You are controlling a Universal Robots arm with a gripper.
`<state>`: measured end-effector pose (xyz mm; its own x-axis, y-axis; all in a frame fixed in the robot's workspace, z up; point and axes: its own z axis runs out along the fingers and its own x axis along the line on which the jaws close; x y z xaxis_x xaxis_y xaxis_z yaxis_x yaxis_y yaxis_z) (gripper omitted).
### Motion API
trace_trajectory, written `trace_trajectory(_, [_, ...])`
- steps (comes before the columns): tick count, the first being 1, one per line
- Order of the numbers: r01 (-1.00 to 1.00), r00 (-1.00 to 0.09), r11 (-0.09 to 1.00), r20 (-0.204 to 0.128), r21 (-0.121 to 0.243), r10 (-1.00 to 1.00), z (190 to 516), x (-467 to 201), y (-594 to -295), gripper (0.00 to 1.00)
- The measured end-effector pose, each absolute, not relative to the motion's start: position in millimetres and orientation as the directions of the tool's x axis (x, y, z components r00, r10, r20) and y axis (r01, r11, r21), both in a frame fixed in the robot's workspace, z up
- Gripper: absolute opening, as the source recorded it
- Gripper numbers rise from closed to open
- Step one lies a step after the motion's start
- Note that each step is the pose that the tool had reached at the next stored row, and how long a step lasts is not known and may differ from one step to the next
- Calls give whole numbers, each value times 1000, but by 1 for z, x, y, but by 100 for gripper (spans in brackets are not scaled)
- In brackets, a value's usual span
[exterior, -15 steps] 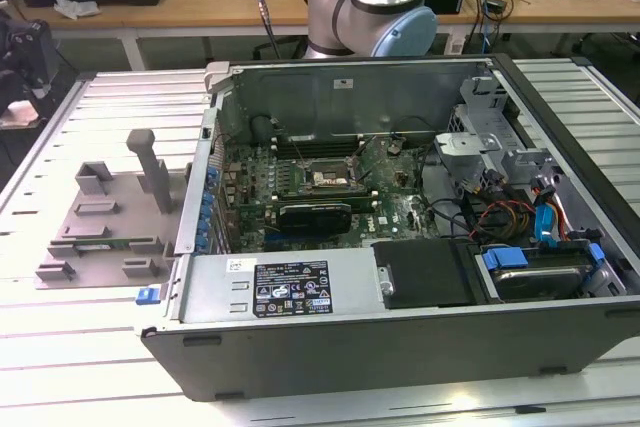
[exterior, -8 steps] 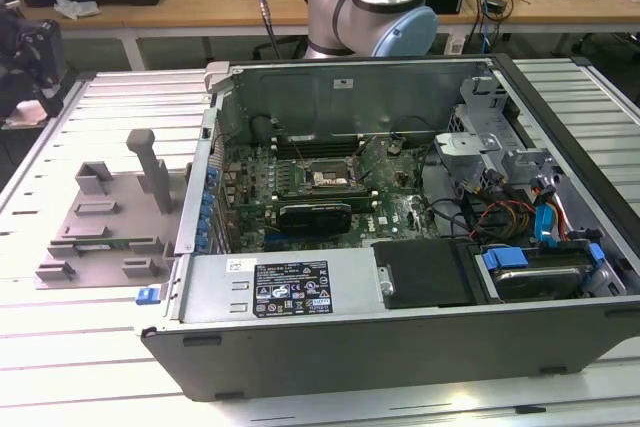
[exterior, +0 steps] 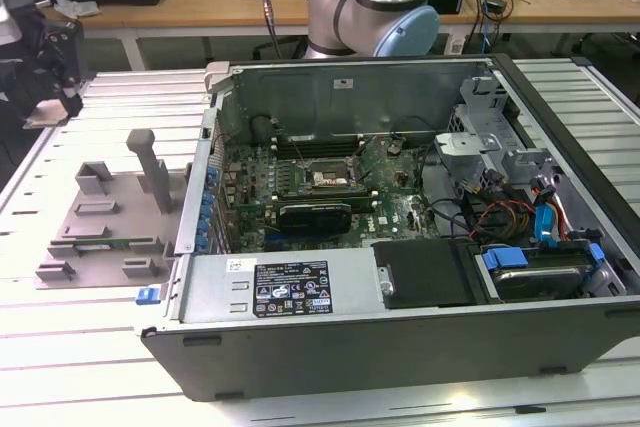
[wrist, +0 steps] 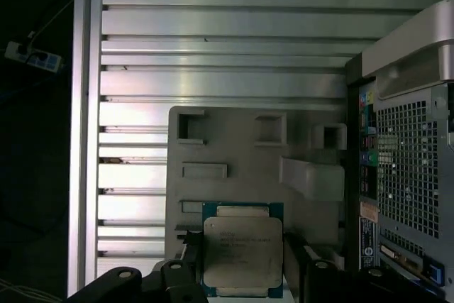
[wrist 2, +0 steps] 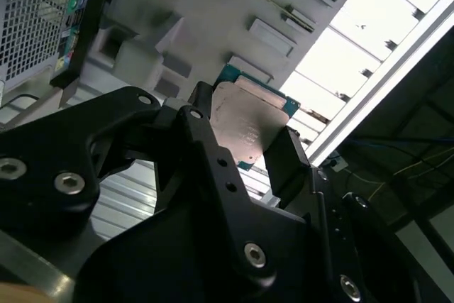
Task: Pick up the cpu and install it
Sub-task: 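Pick up the cpu and move it towards the insertion slot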
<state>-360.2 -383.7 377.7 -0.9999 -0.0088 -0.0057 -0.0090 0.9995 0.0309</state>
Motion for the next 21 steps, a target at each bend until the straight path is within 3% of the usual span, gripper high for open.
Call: trace_trajectory(21, [-9, -1000, 999, -6, 31, -9, 378, -271, -386, 54])
